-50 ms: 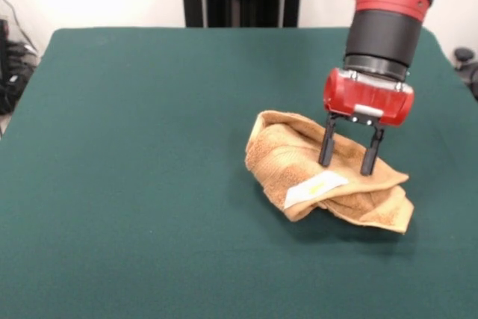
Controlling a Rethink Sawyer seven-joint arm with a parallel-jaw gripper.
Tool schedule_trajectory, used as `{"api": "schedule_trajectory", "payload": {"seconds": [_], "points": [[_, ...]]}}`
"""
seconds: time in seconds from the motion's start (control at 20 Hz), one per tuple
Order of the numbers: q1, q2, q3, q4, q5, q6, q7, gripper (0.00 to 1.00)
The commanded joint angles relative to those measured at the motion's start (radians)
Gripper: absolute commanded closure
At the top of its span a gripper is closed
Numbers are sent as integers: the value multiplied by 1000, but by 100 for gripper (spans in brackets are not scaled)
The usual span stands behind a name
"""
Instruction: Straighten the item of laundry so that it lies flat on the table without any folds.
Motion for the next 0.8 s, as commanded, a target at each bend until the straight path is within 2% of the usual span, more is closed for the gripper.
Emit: {"api": "schedule_trajectory", "payload": {"seconds": [0.05,0.8], "points": [[-25,38,194,-23,-61,45,234,0],[-112,5,317,9,-169,-7,287,0]]}}
